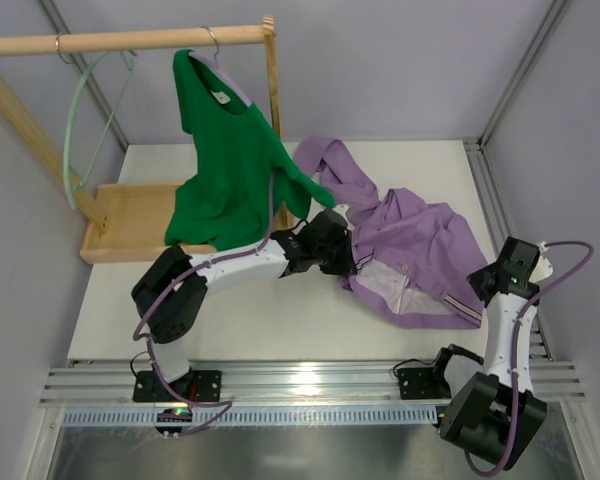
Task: Place the trousers on the hanger
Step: Fold the trousers
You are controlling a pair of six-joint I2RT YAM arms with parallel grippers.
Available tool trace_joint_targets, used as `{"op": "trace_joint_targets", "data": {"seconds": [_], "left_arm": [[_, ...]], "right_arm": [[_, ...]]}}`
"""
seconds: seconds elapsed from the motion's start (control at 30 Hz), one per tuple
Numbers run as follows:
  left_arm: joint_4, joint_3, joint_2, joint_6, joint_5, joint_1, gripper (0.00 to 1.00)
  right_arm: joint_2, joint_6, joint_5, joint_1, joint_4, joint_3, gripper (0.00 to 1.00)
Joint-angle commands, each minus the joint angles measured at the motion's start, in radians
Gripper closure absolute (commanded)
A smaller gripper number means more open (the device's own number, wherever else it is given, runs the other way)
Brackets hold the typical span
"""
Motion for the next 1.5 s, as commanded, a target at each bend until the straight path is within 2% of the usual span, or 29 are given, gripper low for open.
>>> {"op": "trace_joint_targets", "data": {"seconds": [0.0, 0.1, 0.23, 0.27, 0.3, 0.4, 0.53, 0.67, 0.97, 1.13, 1.2, 1.23, 1.3, 1.33, 1.47], "left_arm": [[-0.018, 0.104, -0.056, 0.017, 0.014, 0.007, 1.00], [-0.079, 0.151, -0.085, 0.026, -0.008, 0.007, 1.00], [-0.205, 0.185, -0.088, 0.053, -0.106, 0.007, 1.00], [-0.223, 0.176, -0.085, 0.057, -0.133, 0.012, 1.00], [-0.246, 0.170, -0.083, 0.058, -0.159, 0.018, 1.00], [-0.271, 0.141, -0.086, 0.055, -0.157, 0.056, 1.00], [-0.298, 0.103, -0.108, 0.058, -0.183, 0.095, 1.00], [-0.315, 0.084, -0.119, 0.057, -0.202, 0.118, 1.00], [-0.334, 0.075, -0.114, 0.054, -0.216, 0.135, 1.00], [-0.305, 0.055, -0.119, 0.050, -0.205, 0.135, 1.00], [-0.299, 0.044, -0.122, 0.047, -0.194, 0.135, 1.00], [-0.289, 0.043, -0.120, 0.044, -0.188, 0.135, 1.00], [-0.282, 0.041, -0.120, 0.043, -0.173, 0.135, 1.00], [-0.276, 0.043, -0.122, 0.044, -0.159, 0.135, 1.00], [-0.250, 0.049, -0.135, 0.053, -0.122, 0.135, 1.00]], "right_arm": [[-0.068, -0.062, 0.043, -0.004, -0.057, 0.172, 0.96], [-0.105, -0.070, 0.057, -0.004, -0.106, 0.255, 0.96], [-0.070, -0.063, -0.011, -0.004, -0.155, 0.232, 0.94], [-0.052, -0.061, -0.025, -0.004, -0.149, 0.191, 0.87], [-0.046, -0.062, -0.032, -0.004, -0.142, 0.169, 0.60], [-0.053, -0.066, -0.086, -0.004, -0.114, 0.097, 0.47], [-0.119, -0.018, -0.196, -0.003, -0.068, -0.006, 0.42], [-0.103, -0.004, -0.169, 0.032, -0.045, -0.038, 0.42], [0.008, 0.033, -0.144, 0.085, 0.070, -0.142, 0.42], [0.043, 0.069, -0.063, 0.173, 0.111, -0.149, 0.43], [0.092, 0.073, -0.062, 0.183, 0.125, -0.149, 0.50], [0.103, 0.073, -0.027, 0.186, 0.130, -0.137, 0.64], [0.108, 0.057, 0.000, 0.189, 0.135, -0.124, 0.80], [0.102, 0.051, 0.012, 0.189, 0.121, -0.100, 0.96], [0.031, 0.023, 0.069, 0.189, 0.041, -0.005, 0.96]]}}
